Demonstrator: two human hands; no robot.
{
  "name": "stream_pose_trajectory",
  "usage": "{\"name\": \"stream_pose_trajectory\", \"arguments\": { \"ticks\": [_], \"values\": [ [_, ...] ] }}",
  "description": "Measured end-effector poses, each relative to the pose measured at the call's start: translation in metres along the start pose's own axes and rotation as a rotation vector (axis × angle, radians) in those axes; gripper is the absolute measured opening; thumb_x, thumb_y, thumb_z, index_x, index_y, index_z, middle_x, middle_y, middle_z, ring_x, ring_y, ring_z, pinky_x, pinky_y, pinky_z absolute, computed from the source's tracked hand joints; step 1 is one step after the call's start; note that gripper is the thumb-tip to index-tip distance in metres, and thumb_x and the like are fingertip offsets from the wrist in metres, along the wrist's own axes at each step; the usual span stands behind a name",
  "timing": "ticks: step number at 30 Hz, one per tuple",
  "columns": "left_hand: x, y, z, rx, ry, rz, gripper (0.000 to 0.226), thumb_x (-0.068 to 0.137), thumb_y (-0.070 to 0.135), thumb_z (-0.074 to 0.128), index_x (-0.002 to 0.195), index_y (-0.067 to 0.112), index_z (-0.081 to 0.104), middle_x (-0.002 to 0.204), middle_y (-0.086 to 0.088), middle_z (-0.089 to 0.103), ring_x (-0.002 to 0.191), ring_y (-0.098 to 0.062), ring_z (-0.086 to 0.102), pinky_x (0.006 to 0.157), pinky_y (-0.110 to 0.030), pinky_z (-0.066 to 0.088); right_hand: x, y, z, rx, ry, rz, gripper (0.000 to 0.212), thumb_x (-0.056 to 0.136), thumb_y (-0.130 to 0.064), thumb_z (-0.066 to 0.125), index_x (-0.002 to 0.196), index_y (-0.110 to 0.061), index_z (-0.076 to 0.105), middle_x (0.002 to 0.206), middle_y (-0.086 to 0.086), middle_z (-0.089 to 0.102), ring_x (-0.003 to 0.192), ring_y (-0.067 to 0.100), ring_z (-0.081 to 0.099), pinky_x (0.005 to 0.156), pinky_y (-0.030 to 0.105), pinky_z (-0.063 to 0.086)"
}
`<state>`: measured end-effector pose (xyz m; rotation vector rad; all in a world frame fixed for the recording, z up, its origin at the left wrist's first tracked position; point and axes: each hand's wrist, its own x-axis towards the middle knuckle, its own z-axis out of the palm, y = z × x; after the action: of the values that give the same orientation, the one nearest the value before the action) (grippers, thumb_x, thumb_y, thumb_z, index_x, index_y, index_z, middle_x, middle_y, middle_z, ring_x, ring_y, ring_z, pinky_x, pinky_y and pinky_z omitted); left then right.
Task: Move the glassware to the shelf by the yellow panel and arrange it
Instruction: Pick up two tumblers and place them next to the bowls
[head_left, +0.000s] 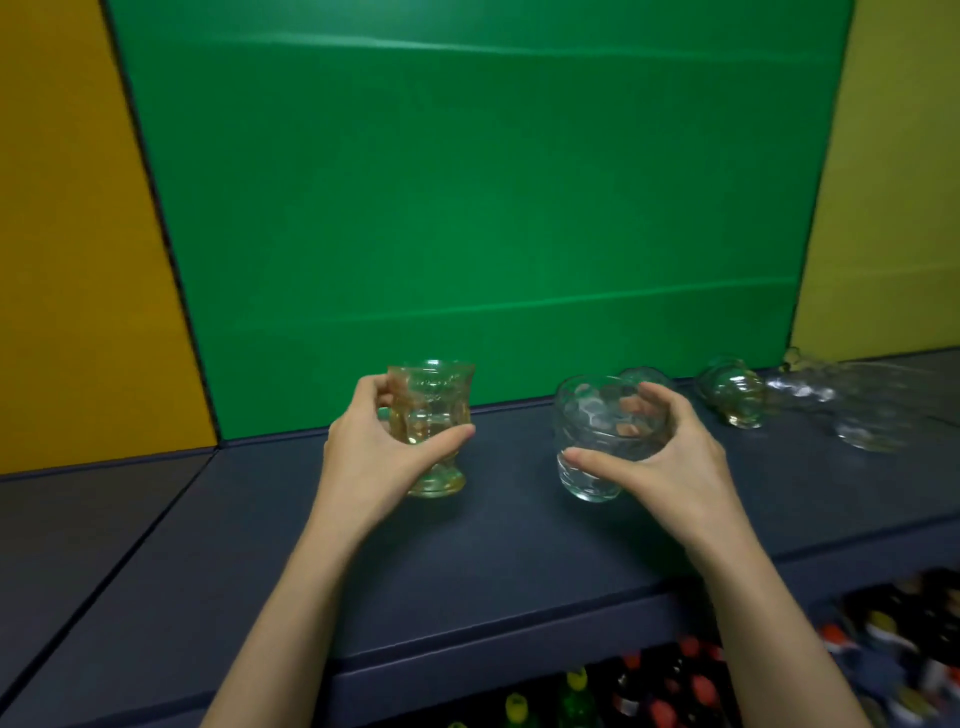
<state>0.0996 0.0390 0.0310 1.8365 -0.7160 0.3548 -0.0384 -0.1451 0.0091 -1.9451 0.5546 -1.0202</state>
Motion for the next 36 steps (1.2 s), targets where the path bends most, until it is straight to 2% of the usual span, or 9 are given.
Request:
{"name": "stream_pose_trajectory", "arguments": {
  "ticks": [1,3,5,12,15,20,23,29,36],
  "values": [
    [-0.002,0.008,0.012,-0.056,-0.024,0.017,0.066,0.05,0.041,0.084,0.104,0.024,0.051,0.1,0.012,0.06,0.089,-0.01,0.064,0.087,-0.034,0.05,-0.001,0.003,-0.014,-0.011,0.024,0.003,0.101,0.038,-0.052,0.084,0.127,-0.03,0.042,0.118,-0.011,0.059,0.114,0.016,0.054,0.101,0.043,0.042],
    [-0.008,0.026,0.038,-0.163,-0.083,0.06,0.071,0.045,0.044,0.083,0.106,0.024,0.051,0.1,0.018,0.06,0.079,0.003,0.065,0.079,-0.027,0.052,-0.002,0.011,-0.044,-0.043,0.074,0.008,0.101,0.035,-0.056,0.08,0.125,-0.032,0.042,0.115,-0.013,0.059,0.111,0.015,0.055,0.098,0.043,0.044],
    [-0.016,0.047,0.069,-0.263,-0.146,0.094,0.078,0.041,0.048,0.082,0.107,0.022,0.052,0.103,0.018,0.062,0.077,0.005,0.065,0.076,-0.023,0.051,-0.004,0.021,-0.078,-0.08,0.139,0.014,0.1,0.033,-0.056,0.079,0.124,-0.031,0.044,0.112,-0.014,0.06,0.106,0.013,0.057,0.097,0.041,0.045],
    [-0.057,0.126,0.191,-0.437,-0.377,0.148,0.083,0.036,0.051,0.086,0.105,0.021,0.05,0.106,0.009,0.064,0.084,-0.004,0.068,0.083,-0.035,0.055,-0.021,0.068,-0.216,-0.192,0.367,0.073,0.099,0.033,-0.06,0.078,0.122,-0.033,0.044,0.112,-0.011,0.06,0.108,0.015,0.057,0.095,0.041,0.046],
    [-0.08,0.163,0.245,-0.478,-0.451,0.171,0.079,0.036,0.046,0.085,0.103,0.021,0.05,0.106,0.003,0.065,0.085,-0.013,0.069,0.083,-0.045,0.055,-0.03,0.088,-0.277,-0.235,0.453,0.091,0.098,0.035,-0.057,0.08,0.123,-0.031,0.044,0.11,-0.012,0.06,0.105,0.013,0.058,0.09,0.033,0.046],
    [-0.124,0.224,0.329,-0.549,-0.541,0.174,0.08,0.034,0.053,0.082,0.102,0.029,0.048,0.107,0.009,0.064,0.09,-0.011,0.067,0.085,-0.044,0.055,-0.045,0.118,-0.378,-0.286,0.538,0.118,0.095,0.038,-0.049,0.084,0.124,-0.028,0.046,0.109,-0.012,0.056,0.104,0.01,0.055,0.091,0.029,0.043],
    [-0.153,0.258,0.377,-0.576,-0.575,0.178,0.083,0.037,0.051,0.084,0.107,0.026,0.047,0.109,0.006,0.064,0.09,-0.015,0.067,0.084,-0.046,0.054,-0.054,0.138,-0.437,-0.336,0.556,0.144,0.092,0.042,-0.05,0.084,0.124,-0.03,0.045,0.107,-0.015,0.051,0.101,0.006,0.047,0.086,0.026,0.039],
    [-0.19,0.318,0.461,-0.593,-0.619,0.193,0.075,0.045,0.036,0.089,0.106,0.022,0.048,0.106,0.0,0.065,0.088,-0.021,0.068,0.082,-0.048,0.054,-0.057,0.175,-0.531,-0.39,0.601,0.174,0.096,0.043,-0.052,0.083,0.127,-0.028,0.043,0.124,-0.003,0.056,0.113,0.016,0.051,0.097,0.036,0.044],
    [-0.202,0.373,0.555,-0.616,-0.681,0.223,0.08,0.04,0.049,0.085,0.106,0.026,0.047,0.11,0.003,0.062,0.091,-0.021,0.066,0.082,-0.049,0.054,-0.039,0.222,-0.616,-0.404,0.668,0.205,0.1,0.041,-0.055,0.082,0.129,-0.027,0.042,0.128,0.0,0.055,0.116,0.017,0.05,0.097,0.04,0.046]
  ]
}}
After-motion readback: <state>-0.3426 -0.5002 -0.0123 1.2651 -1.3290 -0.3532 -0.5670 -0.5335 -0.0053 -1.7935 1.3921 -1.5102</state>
